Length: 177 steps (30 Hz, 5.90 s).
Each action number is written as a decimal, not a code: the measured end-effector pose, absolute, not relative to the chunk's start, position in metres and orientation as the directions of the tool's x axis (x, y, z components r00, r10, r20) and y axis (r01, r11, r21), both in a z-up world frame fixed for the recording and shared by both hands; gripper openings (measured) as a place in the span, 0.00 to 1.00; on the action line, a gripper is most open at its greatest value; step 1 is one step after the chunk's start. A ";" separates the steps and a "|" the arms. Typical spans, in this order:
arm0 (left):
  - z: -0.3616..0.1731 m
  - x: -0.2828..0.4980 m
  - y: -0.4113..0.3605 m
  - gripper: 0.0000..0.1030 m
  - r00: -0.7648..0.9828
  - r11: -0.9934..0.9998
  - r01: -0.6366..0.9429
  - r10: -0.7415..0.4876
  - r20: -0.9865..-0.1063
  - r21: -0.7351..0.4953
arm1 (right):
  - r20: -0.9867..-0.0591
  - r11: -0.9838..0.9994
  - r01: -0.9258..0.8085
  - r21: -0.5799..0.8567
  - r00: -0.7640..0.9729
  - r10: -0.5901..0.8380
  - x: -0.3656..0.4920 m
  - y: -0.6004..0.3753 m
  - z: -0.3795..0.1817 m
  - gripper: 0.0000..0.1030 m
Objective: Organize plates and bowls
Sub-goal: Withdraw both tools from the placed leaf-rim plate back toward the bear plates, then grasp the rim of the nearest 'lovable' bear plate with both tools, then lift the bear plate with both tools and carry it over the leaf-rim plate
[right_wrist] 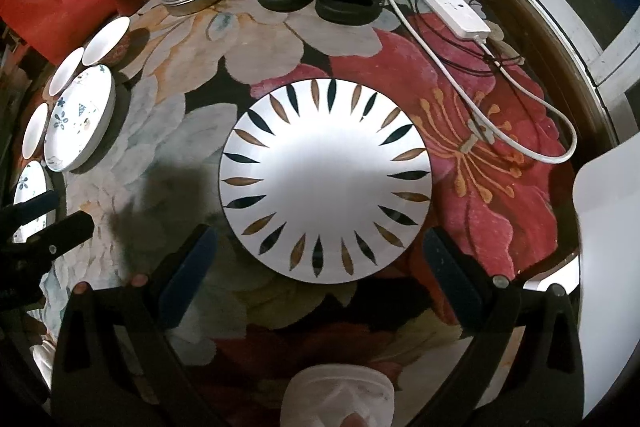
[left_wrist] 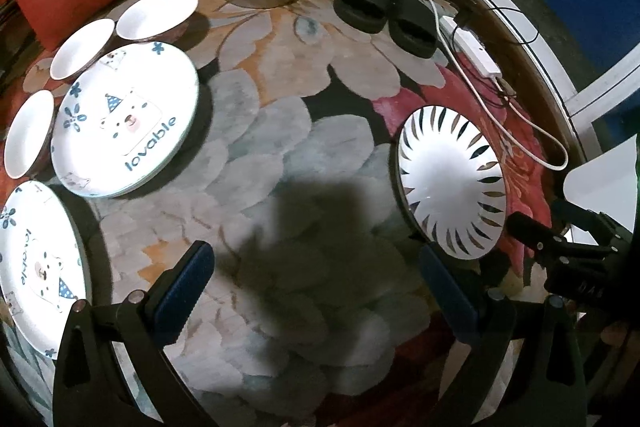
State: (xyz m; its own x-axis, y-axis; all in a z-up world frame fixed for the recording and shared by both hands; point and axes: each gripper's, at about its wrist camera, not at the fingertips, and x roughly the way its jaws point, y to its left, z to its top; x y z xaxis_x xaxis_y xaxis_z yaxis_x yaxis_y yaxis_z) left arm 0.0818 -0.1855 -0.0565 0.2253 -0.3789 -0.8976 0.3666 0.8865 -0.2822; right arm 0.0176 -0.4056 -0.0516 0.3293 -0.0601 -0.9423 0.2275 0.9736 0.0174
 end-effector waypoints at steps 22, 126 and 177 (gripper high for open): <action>-0.062 0.085 -0.121 0.99 0.267 0.928 0.258 -0.336 -0.903 -0.269 | -0.942 0.987 0.157 0.009 0.333 -0.044 0.028 -0.363 -0.048 1.00; -0.120 0.093 0.156 0.19 0.292 0.962 -0.131 -0.193 -0.937 -0.239 | -0.938 0.891 -0.353 0.286 0.088 0.336 0.135 -0.056 -0.105 0.12; -0.067 0.116 -0.073 0.19 0.260 0.904 0.268 -0.402 -0.878 -0.334 | -0.949 0.972 -0.011 0.235 0.215 0.232 0.098 -0.287 -0.045 0.11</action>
State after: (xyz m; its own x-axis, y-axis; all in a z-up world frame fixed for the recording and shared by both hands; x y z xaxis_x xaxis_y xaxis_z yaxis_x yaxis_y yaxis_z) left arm 0.1164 -0.0734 -0.0669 0.2601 -0.4018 -0.8780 0.2682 0.9036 -0.3341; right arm 0.0984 -0.2869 -0.0454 0.2151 0.2323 -0.9486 -0.0109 0.9718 0.2355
